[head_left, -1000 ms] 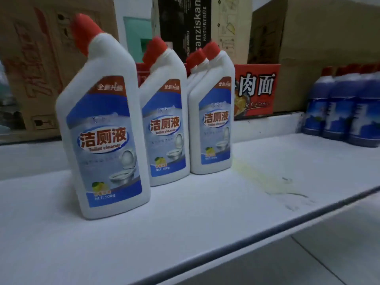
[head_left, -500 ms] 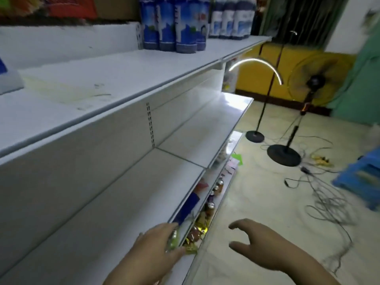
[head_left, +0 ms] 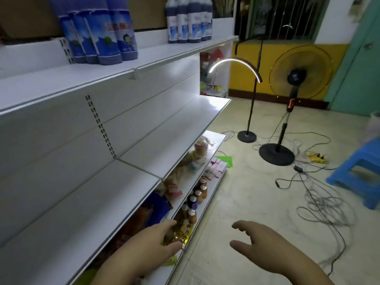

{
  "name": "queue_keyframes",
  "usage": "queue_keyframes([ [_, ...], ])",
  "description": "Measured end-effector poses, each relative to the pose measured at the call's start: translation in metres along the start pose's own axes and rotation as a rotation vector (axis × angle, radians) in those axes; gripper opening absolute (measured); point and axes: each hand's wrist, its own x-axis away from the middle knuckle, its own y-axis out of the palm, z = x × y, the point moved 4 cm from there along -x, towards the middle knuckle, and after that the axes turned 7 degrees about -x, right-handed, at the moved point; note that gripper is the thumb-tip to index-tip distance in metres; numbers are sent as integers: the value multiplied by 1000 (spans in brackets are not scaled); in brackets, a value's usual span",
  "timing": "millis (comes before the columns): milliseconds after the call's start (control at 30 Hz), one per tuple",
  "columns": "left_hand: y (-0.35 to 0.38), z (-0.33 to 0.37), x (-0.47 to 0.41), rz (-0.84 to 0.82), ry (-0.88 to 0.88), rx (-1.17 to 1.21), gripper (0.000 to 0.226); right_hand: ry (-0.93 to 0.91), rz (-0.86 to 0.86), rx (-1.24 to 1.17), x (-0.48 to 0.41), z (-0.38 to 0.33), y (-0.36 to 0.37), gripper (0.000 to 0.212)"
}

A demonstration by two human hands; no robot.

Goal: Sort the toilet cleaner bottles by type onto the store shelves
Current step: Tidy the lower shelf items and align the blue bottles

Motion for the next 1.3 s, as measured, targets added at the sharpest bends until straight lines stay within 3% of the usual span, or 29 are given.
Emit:
queue_keyframes([
  [200, -5, 54, -38, -24, -2, 1, 65, 15, 16, -47, -19, 50, -37, 50],
  [367, -17, 72, -94, -50, 9, 45, 50, 41, -73, -42, -63, 67, -54, 51],
  [500, -35, 77, -150, -58, 30, 30, 63, 90, -83, -5, -106, 70, -86, 51],
  [667, -71, 106, -210, -17, 121, -5, 62, 82, 35, -15, -152, 72, -135, 46],
  [800, -92, 127, -239, -15, 122, 16, 55, 66, -57, -17, -190, 78, -155, 47],
  [933, -105, 131, -265, 13, 33, -17, 45, -27, -152, 28, -240, 77, -174, 48],
  [1100, -119, 152, -295, 97, -110, 12, 67, -190, -211, 102, -301, 78, -221, 49],
  [1300, -159, 166, -287, 348, -236, 37, 46, -460, -319, 159, -355, 32, -235, 46],
])
